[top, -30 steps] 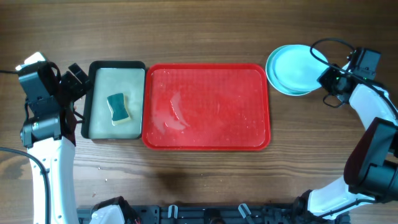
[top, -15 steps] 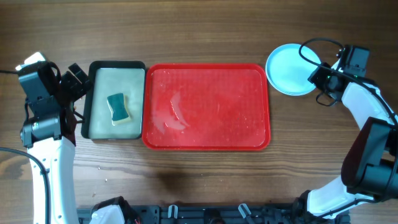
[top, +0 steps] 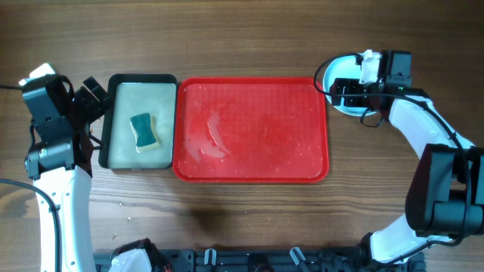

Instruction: Clean dirty plates on tray and stack at the side

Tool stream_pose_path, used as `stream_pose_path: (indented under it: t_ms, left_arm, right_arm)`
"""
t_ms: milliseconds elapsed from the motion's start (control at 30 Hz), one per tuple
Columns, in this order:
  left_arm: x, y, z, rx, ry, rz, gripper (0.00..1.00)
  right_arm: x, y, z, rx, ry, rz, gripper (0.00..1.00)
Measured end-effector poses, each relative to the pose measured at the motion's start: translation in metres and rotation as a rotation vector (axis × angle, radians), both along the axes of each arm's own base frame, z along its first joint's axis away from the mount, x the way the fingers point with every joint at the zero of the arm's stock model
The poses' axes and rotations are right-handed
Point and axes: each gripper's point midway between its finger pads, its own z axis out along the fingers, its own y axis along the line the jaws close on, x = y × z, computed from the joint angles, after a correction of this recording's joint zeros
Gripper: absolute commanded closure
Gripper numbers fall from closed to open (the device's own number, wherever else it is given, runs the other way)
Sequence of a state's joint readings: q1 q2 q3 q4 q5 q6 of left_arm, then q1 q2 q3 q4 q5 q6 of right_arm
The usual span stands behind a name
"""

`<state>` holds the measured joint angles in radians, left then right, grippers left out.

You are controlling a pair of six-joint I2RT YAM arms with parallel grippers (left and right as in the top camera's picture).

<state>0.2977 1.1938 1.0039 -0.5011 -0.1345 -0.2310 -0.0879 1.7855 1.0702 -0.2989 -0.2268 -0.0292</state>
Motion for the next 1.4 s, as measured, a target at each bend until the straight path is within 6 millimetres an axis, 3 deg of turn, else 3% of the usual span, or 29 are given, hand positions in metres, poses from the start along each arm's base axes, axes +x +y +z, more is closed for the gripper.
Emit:
stream_pose_path:
  t_ms: [833,900,933,1100,1200,1300,1333,1400]
  left_arm:
    - [0.000,0.000,0.000,0.000,0.000,0.000,0.00]
    - [0.000,0.000,0.000,0.000,0.000,0.000,0.00]
    - [0.000,0.000,0.000,0.000,0.000,0.000,0.00]
    - [0.000,0.000,0.000,0.000,0.000,0.000,0.00]
    - [0.000,0.000,0.000,0.000,0.000,0.000,0.00]
    - [0.000,0.000,0.000,0.000,0.000,0.000,0.00]
    - [0.000,0.000,0.000,0.000,0.000,0.000,0.00]
    - [0.000,0.000,0.000,0.000,0.000,0.000,0.00]
  right_arm:
    - [0.000,0.000,0.000,-0.001,-0.001,0.003,0.00]
    - [0.001,0.000,0.009,-0.003,-0.021,0.003,0.00]
    - [0.001,0.000,0.020,-0.006,-0.047,0.002,0.00]
    - [-0.005,0.000,0.147,-0.036,-0.359,0.001,0.00]
    - [-0.033,0.003,0.234,-0.055,-0.581,0.000,0.00]
    - [-0.064,0.005,0.288,-0.068,-0.727,0.000,0.00]
    - [-0.081,0.007,0.313,-0.075,-0.802,0.000,0.00]
    - [-0.108,0.009,0.345,-0.083,-0.902,0.000,0.00]
